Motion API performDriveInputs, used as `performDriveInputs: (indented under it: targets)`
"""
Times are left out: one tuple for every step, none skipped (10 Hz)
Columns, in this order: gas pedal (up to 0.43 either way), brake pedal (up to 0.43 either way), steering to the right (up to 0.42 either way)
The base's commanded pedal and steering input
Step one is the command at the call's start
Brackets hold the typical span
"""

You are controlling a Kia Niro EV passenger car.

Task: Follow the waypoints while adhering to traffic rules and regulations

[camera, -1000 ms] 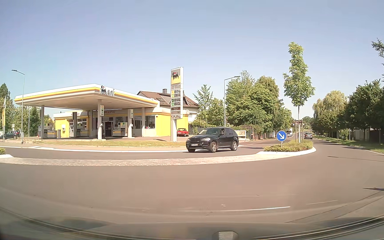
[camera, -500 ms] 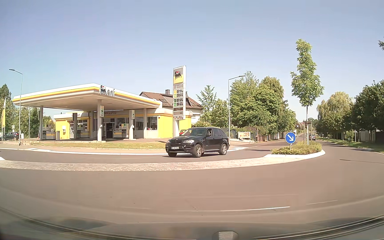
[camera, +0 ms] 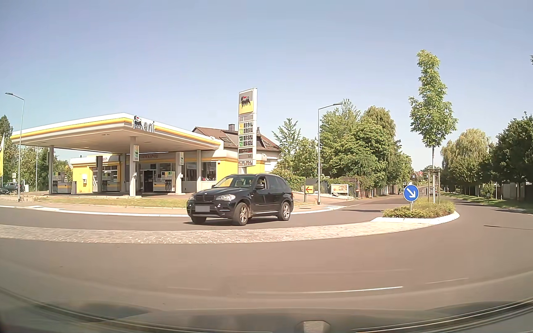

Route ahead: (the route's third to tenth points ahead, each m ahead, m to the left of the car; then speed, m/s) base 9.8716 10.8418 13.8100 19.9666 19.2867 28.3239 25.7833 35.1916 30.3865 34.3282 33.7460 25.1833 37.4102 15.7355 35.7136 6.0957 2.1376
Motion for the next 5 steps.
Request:
performDriveInputs:
  targets:
    - [0.339, 0.018, 0.018]
    - [0.339, 0.018, 0.016]
    - [0.339, 0.018, 0.012]
    - [0.339, 0.018, 0.007]
    - [0.339, 0.018, 0.003]
